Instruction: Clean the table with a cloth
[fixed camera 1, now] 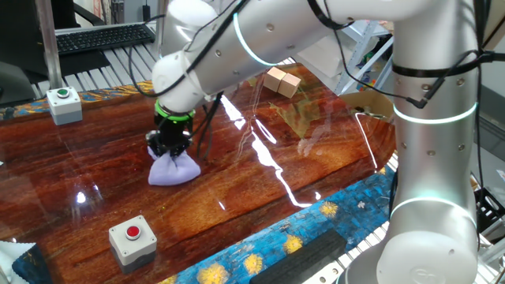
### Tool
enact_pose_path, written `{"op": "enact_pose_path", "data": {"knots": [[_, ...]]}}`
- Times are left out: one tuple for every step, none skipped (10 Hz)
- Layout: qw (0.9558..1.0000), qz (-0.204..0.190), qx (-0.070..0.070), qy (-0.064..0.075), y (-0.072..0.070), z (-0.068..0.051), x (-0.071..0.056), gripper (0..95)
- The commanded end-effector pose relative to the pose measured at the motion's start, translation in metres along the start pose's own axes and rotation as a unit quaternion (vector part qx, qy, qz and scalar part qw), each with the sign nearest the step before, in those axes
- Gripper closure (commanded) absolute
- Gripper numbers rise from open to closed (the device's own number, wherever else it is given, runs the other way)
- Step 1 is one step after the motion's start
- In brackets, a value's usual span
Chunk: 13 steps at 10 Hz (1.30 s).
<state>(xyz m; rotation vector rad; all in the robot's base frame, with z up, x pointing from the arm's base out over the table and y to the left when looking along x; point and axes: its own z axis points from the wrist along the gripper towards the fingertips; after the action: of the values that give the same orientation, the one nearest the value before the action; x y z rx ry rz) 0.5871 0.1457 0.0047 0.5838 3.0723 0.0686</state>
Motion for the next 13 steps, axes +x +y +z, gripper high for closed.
{"op": "enact_pose_path", "data": {"knots": [[0.9999, 0.013, 0.003, 0.004, 0.008, -0.001, -0.013, 95.0], [0.9998, 0.019, 0.004, 0.007, 0.011, -0.004, -0.019, 95.0], [0.9996, 0.026, 0.002, 0.005, 0.014, -0.004, -0.026, 95.0], [0.9994, 0.034, 0.004, -0.004, 0.018, -0.002, -0.034, 95.0], [0.9992, 0.039, 0.007, -0.008, 0.021, 0.0, -0.042, 95.0], [0.999, 0.04, 0.016, -0.013, 0.023, 0.001, -0.051, 95.0], [0.9989, 0.041, 0.018, -0.013, 0.025, 0.001, -0.058, 95.0], [0.9989, 0.041, 0.021, -0.01, 0.027, -0.002, -0.069, 95.0], [0.9989, 0.041, 0.022, -0.011, 0.027, -0.002, -0.076, 95.0], [0.9989, 0.036, 0.024, -0.014, 0.025, 0.001, -0.083, 95.0], [0.9991, 0.031, 0.025, -0.017, 0.023, 0.004, -0.089, 95.0], [0.9991, 0.027, 0.029, -0.013, 0.022, 0.004, -0.093, 95.0], [0.9993, 0.02, 0.03, -0.008, 0.021, -0.001, -0.097, 95.0]]}}
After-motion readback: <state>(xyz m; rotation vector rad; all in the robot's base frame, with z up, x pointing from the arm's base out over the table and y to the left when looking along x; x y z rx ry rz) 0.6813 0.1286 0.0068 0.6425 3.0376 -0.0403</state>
